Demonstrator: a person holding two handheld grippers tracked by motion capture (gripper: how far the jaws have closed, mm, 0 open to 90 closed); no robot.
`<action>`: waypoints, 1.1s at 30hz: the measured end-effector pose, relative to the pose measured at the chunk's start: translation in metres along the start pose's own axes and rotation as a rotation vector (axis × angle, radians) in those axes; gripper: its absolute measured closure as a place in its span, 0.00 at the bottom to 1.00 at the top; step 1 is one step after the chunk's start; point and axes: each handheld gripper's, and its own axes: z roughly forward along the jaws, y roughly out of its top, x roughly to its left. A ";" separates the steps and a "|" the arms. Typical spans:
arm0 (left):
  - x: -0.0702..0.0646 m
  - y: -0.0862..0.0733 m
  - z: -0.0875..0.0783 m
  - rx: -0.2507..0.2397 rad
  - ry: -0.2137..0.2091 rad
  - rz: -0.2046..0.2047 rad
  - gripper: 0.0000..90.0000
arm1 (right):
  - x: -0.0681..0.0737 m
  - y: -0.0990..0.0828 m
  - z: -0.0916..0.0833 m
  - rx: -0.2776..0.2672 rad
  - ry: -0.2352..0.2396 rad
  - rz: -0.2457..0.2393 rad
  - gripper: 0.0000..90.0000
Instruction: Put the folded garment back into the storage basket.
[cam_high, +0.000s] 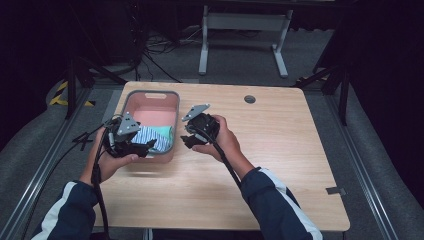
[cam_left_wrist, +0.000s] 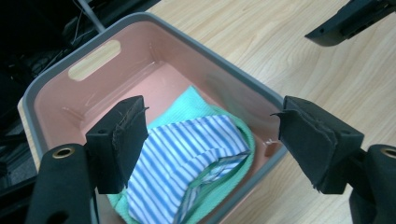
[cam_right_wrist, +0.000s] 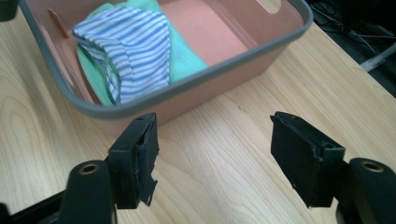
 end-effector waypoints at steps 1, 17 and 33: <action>-0.003 0.000 0.000 -0.001 0.000 0.010 0.27 | -0.001 -0.002 -0.002 0.000 -0.008 0.002 0.35; -0.046 0.005 0.008 -0.020 -0.037 0.101 0.28 | -0.007 -0.052 -0.034 0.000 -0.035 -0.029 0.32; -0.094 0.011 0.031 0.015 -0.129 0.213 0.25 | -0.021 -0.111 -0.070 0.020 -0.088 0.002 0.32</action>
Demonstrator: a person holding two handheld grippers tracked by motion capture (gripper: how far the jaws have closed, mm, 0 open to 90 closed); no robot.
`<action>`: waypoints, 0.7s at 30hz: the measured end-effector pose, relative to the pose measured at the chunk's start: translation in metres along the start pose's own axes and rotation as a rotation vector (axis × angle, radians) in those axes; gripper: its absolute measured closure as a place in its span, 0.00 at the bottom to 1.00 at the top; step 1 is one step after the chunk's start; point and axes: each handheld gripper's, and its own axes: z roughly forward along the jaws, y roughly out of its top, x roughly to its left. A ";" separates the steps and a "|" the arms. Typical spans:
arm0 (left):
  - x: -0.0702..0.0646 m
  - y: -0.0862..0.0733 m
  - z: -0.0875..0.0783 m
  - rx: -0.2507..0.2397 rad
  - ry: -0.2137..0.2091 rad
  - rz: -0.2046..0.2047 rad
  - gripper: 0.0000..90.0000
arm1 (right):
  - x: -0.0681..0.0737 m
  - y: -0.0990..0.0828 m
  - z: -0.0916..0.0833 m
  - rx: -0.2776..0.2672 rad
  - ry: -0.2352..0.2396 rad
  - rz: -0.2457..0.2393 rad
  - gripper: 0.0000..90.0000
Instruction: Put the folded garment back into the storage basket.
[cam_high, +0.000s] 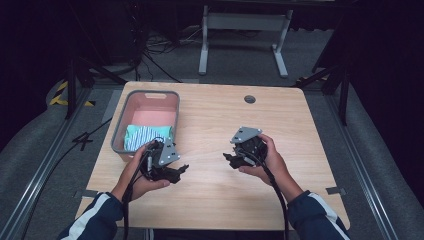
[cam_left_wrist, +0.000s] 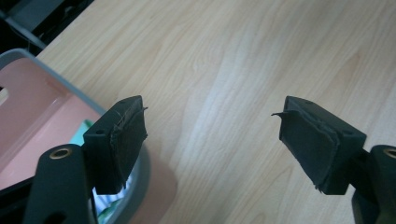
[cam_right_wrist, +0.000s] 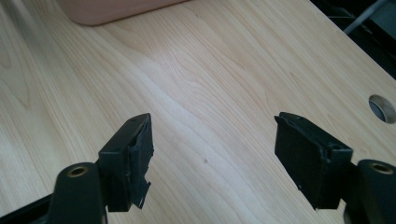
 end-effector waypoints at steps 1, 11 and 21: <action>-0.002 0.001 0.001 0.002 -0.006 0.003 0.25 | -0.001 -0.004 -0.002 0.002 -0.006 0.002 0.32; -0.021 0.000 0.014 0.015 -0.079 0.056 0.24 | -0.013 -0.040 -0.015 0.021 -0.039 0.034 0.31; -0.034 -0.008 0.031 0.045 -0.112 0.076 0.24 | -0.019 -0.077 -0.026 0.017 -0.061 0.066 0.30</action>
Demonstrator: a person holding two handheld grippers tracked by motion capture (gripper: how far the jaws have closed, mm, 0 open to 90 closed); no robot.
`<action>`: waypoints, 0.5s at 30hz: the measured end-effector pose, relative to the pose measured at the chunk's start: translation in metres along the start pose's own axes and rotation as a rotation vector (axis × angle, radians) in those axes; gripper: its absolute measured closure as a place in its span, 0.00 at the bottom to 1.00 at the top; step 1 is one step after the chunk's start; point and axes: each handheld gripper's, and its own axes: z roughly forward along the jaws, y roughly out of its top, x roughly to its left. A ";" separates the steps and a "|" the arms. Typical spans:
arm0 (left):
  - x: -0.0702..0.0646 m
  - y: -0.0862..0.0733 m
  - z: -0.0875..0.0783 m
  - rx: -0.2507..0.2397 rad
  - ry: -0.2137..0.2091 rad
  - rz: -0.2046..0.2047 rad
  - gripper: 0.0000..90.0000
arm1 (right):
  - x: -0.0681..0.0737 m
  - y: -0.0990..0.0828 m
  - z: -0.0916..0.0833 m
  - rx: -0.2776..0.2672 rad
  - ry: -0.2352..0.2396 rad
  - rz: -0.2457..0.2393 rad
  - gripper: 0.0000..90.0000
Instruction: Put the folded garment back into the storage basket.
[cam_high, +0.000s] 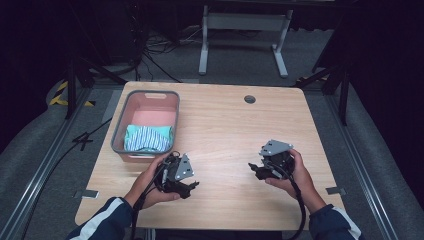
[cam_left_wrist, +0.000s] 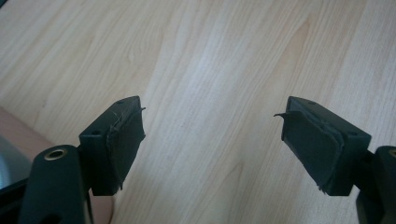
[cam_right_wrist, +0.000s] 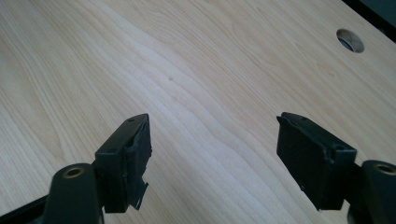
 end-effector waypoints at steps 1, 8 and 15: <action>-0.001 -0.001 0.003 0.008 0.001 0.011 0.24 | -0.001 -0.003 -0.001 -0.002 0.000 0.002 0.30; -0.001 -0.009 0.012 0.005 -0.016 -0.003 0.23 | -0.008 -0.039 -0.005 -0.012 0.011 0.050 0.28; 0.001 -0.021 0.024 0.011 -0.035 -0.022 0.22 | -0.015 -0.080 -0.010 0.017 0.007 0.115 0.24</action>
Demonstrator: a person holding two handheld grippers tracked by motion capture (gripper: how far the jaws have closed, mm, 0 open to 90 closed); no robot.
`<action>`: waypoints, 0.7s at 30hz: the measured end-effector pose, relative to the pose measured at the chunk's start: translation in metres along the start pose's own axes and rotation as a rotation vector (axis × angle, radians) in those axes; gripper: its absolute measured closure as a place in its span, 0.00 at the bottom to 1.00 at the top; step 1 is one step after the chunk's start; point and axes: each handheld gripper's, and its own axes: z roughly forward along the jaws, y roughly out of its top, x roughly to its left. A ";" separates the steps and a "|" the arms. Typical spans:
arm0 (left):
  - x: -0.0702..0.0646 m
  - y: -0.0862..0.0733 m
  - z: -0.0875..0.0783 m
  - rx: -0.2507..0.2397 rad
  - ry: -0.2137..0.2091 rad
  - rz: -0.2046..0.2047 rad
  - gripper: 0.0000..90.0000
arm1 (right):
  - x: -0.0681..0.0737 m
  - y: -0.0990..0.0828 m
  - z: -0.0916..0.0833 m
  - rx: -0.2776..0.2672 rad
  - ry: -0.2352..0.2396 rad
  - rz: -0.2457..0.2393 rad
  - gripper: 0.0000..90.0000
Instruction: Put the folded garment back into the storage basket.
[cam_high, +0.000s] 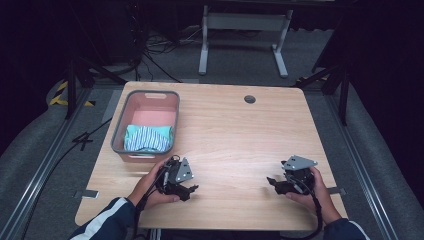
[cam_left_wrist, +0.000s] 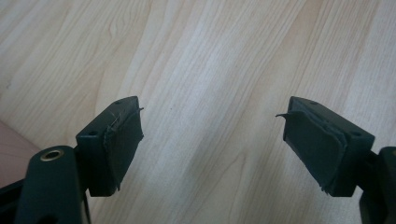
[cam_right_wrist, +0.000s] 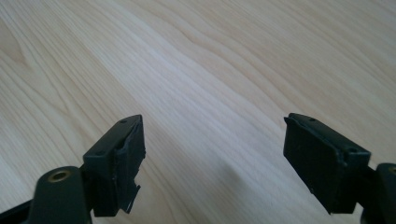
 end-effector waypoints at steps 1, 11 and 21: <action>-0.001 -0.001 0.001 0.009 0.001 0.008 0.22 | -0.002 -0.005 -0.001 -0.003 -0.002 0.008 0.23; -0.004 -0.013 0.012 0.009 -0.067 -0.035 0.21 | -0.017 -0.043 -0.004 -0.026 -0.024 0.147 0.22; 0.004 -0.030 0.019 -0.083 -0.169 -0.140 0.16 | -0.026 -0.049 0.001 -0.045 -0.015 0.237 0.19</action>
